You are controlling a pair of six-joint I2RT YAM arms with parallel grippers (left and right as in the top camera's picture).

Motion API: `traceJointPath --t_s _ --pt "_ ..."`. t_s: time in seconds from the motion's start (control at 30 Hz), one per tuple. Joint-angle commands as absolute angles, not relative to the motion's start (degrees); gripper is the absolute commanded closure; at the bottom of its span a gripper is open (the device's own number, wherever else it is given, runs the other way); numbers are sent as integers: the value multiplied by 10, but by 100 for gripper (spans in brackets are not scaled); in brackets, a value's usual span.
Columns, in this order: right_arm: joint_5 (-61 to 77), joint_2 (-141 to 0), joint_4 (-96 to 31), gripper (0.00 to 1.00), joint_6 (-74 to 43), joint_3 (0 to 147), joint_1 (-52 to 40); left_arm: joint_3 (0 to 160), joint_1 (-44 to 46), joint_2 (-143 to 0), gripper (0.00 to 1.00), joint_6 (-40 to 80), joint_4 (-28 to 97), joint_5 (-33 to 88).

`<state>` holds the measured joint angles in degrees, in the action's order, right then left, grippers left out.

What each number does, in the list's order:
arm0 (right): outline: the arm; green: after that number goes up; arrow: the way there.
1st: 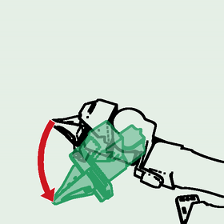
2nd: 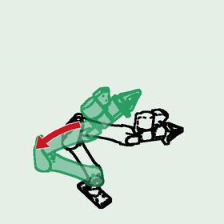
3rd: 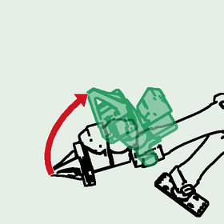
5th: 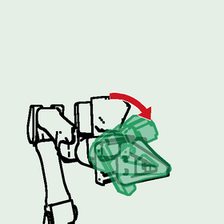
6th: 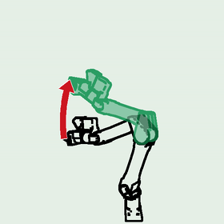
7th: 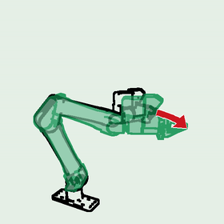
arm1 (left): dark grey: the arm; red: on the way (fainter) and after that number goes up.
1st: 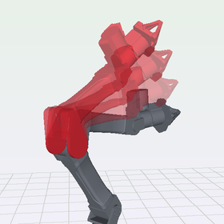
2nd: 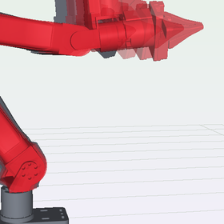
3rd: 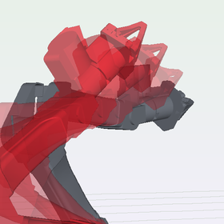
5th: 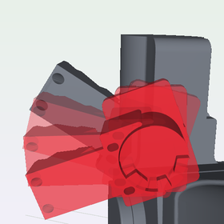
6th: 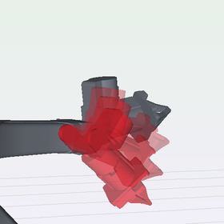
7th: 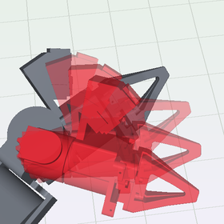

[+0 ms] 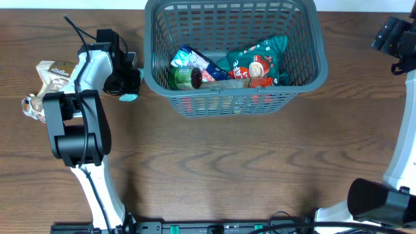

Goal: Pack container
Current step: 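Carry the wipe pouch with the left gripper and release into the basket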

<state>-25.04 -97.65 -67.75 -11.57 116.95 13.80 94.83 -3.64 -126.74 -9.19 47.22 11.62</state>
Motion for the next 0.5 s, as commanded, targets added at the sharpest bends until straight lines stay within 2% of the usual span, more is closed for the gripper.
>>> traceJointPath --t_s 0.0,0.33,0.47 --pt "-252 -967 -677 1 -124 1178 143 969 -35 -1271 94 -91 487 82" --pt "-252 -967 -677 1 -124 1178 143 1044 -38 -1130 94 -91 464 47" --pt "-252 -967 -677 1 -124 1178 143 1051 -38 -1048 94 -54 425 19"
